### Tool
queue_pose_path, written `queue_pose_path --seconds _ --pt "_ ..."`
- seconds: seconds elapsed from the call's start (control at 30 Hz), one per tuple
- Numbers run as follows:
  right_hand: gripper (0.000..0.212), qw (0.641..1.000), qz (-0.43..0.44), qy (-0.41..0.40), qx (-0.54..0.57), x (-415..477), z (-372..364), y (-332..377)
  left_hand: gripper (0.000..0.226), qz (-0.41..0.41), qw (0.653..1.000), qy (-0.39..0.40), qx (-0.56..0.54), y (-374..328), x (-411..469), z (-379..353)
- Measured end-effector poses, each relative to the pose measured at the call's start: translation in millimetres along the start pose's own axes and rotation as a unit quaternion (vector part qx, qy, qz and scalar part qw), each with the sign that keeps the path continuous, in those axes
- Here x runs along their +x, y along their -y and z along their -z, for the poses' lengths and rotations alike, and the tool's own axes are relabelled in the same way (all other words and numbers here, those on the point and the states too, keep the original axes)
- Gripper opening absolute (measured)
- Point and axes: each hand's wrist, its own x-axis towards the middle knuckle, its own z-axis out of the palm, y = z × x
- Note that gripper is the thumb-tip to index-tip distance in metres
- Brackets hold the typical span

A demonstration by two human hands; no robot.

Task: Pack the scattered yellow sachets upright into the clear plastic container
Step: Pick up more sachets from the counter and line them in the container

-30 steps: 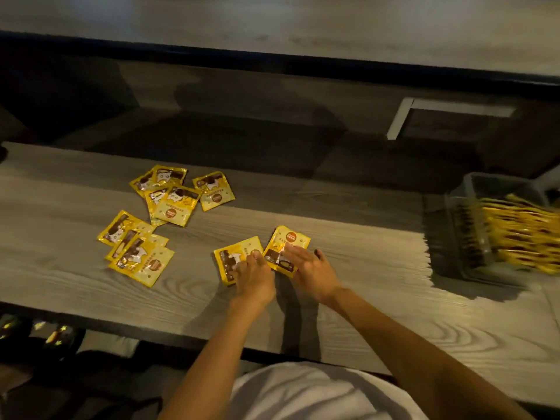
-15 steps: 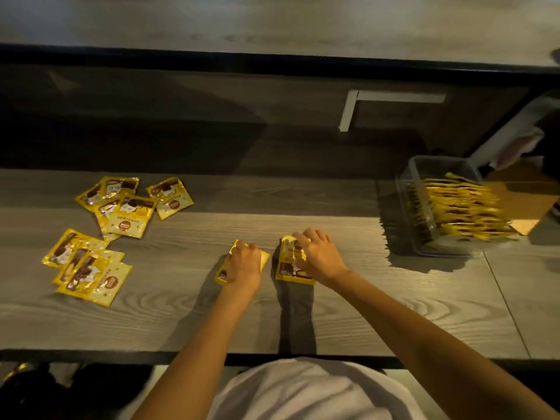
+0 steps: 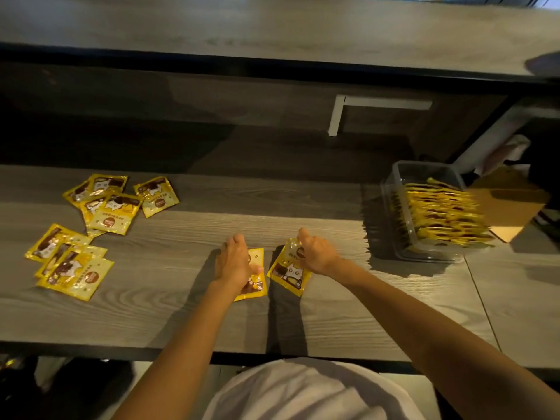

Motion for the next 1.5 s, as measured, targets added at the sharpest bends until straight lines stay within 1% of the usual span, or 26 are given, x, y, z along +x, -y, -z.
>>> queue_pose_path --seconds 0.07,0.13,0.2,0.27,0.37,0.5,0.67,0.73,0.8,0.93,1.1,1.37,1.43,1.5 --pt "0.042 1.000 0.009 -0.006 -0.008 -3.4 10.2 -9.4 0.054 0.001 1.000 0.004 -0.016 -13.0 0.1 3.3" --pt "0.038 1.000 0.012 -0.029 0.001 -7.1 22.4 -19.4 0.036 -0.015 0.999 0.002 -0.037 -27.6 2.0 7.6" --pt "0.035 0.998 0.010 -0.062 0.026 -10.6 36.6 -31.6 0.023 -0.039 0.997 -0.007 -0.060 -44.8 4.3 12.6" --pt "0.031 0.993 0.011 -0.111 0.045 -14.3 52.2 -45.5 0.015 -0.066 0.994 -0.028 -0.076 -65.9 5.8 20.1" --pt "0.026 0.977 0.009 -0.194 0.085 -23.2 78.7 -66.6 0.015 -0.090 0.986 -0.071 -0.121 -104.5 7.4 35.2" --pt "0.021 0.946 0.019 -0.295 0.130 -33.8 113.4 -97.2 0.016 -0.135 0.968 -0.131 -0.169 -159.5 6.8 52.7" --pt "0.022 0.894 0.042 -0.419 0.156 -51.0 149.1 -138.8 0.020 -0.190 0.936 -0.223 -0.196 -218.8 -2.6 62.0" --pt "0.023 0.876 0.063 -0.455 0.151 -55.4 158.2 -158.6 0.018 -0.218 0.924 -0.236 -0.210 -239.8 -3.8 60.0" --pt "0.024 0.867 0.069 -0.472 0.147 -57.7 164.2 -180.3 0.018 -0.243 0.914 -0.241 -0.219 -259.9 -3.7 56.5" --pt "0.027 0.868 0.044 -0.476 0.133 -55.6 170.4 -221.7 0.017 -0.281 0.906 -0.236 -0.209 -295.7 2.3 44.8" --pt "0.027 0.895 0.025 -0.428 0.123 -47.1 171.7 -256.4 0.016 -0.313 0.908 -0.203 -0.192 -330.1 11.5 26.2" --pt "0.020 0.932 0.016 -0.342 0.116 -27.8 165.4 -286.2 0.019 -0.299 0.932 -0.147 -0.141 -354.6 27.5 6.3" --pt "0.026 0.941 0.008 -0.322 0.103 -23.0 166.8 -289.6 0.024 -0.295 0.938 -0.126 -0.129 -358.0 32.0 3.3" --pt "0.033 0.957 -0.010 -0.283 0.066 -17.5 169.3 -290.5 0.031 -0.287 0.946 -0.083 -0.126 -360.0 38.2 -0.3"
